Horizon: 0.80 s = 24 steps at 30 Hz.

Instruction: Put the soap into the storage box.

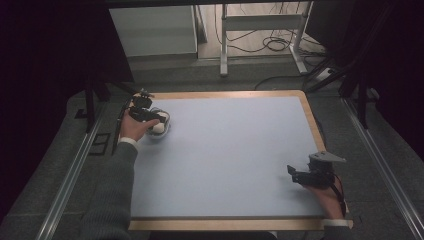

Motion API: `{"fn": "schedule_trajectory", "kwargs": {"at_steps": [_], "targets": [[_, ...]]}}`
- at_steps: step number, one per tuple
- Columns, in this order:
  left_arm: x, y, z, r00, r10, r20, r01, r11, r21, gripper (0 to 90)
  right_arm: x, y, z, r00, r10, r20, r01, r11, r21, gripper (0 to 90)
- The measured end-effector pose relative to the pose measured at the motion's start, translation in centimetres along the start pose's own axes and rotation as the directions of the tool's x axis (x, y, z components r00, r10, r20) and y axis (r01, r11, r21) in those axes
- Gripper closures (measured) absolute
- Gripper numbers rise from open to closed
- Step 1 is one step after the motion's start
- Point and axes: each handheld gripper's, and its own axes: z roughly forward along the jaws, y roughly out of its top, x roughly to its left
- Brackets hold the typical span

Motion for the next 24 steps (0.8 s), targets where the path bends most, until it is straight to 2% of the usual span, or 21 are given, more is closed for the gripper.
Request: {"fn": "schedule_trajectory", "kwargs": {"at_steps": [5,11,15,20,22,24], "targets": [[-1.1,-0.7,-1.1,0.9988,0.035,0.035,-0.034,0.9988,-0.036,34.1,0.0,0.0,0.0,1.0,-0.001,0.004,0.001,1.0,-0.004,9.2],[-2.9,-2.0,-2.3,0.9912,0.082,0.104,-0.074,0.9938,-0.082,31.8,0.1,0.0,-0.1,1.0,-0.003,0.003,0.003,1.0,-0.003,9.2],[-3.8,-3.2,-2.7,0.9817,0.125,0.143,-0.11,0.9879,-0.109,31.5,0.2,0.0,-0.1,1.0,-0.008,0.004,0.008,1.0,-0.004,9.2],[-4.8,-5.0,-3.1,0.972,0.169,0.163,-0.146,0.9784,-0.146,30.7,0.3,0.0,-0.2,1.0,-0.005,0.003,0.005,1.0,-0.002,9.2],[-5.1,-6.0,-3.1,0.9646,0.184,0.189,-0.154,0.9745,-0.163,30.6,0.2,-0.1,-0.2,1.0,-0.005,0.005,0.005,1.0,-0.003,9.2],[-5.4,-7.1,-3.1,0.9566,0.181,0.229,-0.141,0.9739,-0.178,30.2,0.2,-0.1,-0.2,1.0,-0.008,0.006,0.008,1.0,-0.002,9.2]]}}
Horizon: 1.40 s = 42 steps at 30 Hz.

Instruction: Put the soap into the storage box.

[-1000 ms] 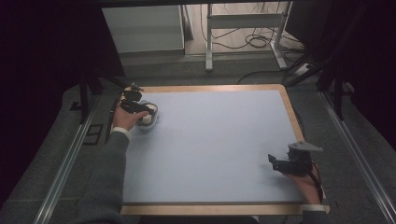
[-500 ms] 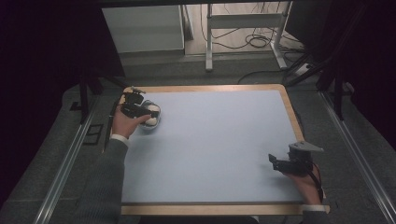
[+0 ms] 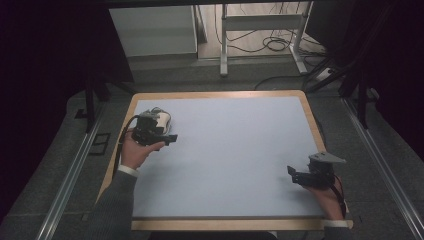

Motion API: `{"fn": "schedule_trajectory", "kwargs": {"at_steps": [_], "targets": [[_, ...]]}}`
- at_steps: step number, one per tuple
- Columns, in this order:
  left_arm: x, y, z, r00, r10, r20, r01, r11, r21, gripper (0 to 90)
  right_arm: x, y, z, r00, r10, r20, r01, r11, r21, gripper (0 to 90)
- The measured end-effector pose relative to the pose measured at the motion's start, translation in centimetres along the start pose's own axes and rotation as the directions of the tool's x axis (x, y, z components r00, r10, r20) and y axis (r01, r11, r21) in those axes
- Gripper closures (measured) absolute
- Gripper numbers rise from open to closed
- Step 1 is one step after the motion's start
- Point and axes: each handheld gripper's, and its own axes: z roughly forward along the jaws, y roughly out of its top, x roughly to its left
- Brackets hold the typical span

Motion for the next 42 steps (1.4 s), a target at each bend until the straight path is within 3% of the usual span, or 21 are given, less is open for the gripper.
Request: {"fn": "schedule_trajectory", "kwargs": {"at_steps": [10,15,21,23,27,42], "targets": [[-1.9,-4.9,0.0,0.9992,0.013,0.038,-0.012,0.9997,-0.023,30.1,0.3,0.0,0.0,1.0,-0.005,0.002,0.005,1.0,0.005,9.2],[-2.8,-6.9,0.5,0.9986,0.027,0.044,-0.027,0.9996,-0.004,30.0,0.3,0.0,0.0,1.0,-0.005,0.006,0.005,1.0,0.005,9.2],[-2.9,-8.5,1.2,0.9988,0.012,0.048,-0.012,0.9998,0.012,30.0,0.4,-0.1,-0.1,0.9999,-0.009,0.007,0.009,1.0,0.008,9.2],[-2.8,-8.9,1.4,0.9988,0.004,0.048,-0.004,0.9999,0.012,30.1,0.4,-0.1,-0.1,0.9999,-0.011,0.007,0.011,1.0,0.007,9.2],[-2.7,-9.2,1.6,0.9999,0.013,0.007,-0.013,0.9995,0.03,30.0,0.4,-0.1,-0.1,0.9999,-0.014,0.008,0.014,1.0,0.007,9.2],[-2.6,-9.3,1.4,1.0,0.007,0.006,-0.007,0.9999,0.013,29.1,0.7,-0.1,-0.1,0.9998,-0.02,0.002,0.019,1.0,0.002,9.2]]}}
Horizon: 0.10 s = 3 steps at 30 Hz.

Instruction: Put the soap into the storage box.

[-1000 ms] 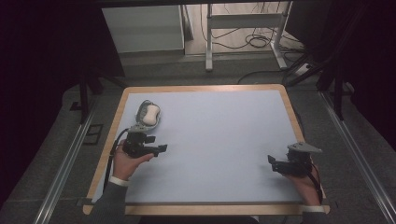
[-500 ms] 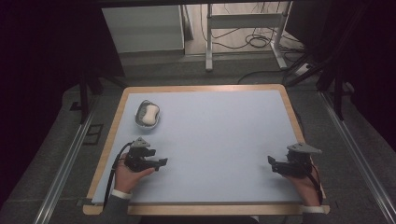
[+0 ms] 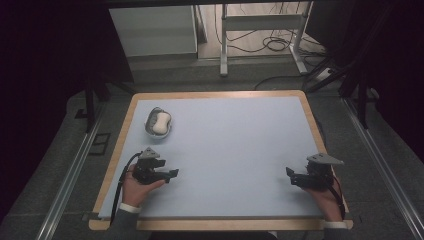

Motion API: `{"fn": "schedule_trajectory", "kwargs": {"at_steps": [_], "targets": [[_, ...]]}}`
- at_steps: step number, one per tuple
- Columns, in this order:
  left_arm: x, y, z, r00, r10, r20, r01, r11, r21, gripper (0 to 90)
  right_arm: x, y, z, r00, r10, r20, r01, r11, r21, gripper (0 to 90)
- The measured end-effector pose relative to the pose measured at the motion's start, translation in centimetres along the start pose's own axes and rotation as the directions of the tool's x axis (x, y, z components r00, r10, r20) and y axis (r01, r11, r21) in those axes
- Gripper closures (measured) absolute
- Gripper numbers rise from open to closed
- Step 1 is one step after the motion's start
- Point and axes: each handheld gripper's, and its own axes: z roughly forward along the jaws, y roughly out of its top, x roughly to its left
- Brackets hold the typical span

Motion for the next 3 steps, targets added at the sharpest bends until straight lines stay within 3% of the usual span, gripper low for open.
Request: {"fn": "schedule_trajectory", "kwargs": {"at_steps": [3], "targets": [[0.12,-0.11,-0.09,1.0,-0.004,-0.003,0.004,1.0,-0.002,28.9,0.09,0.07,-0.02,1.0,-0.004,-0.004,0.004,1.0,-0.004,9.2]]}}
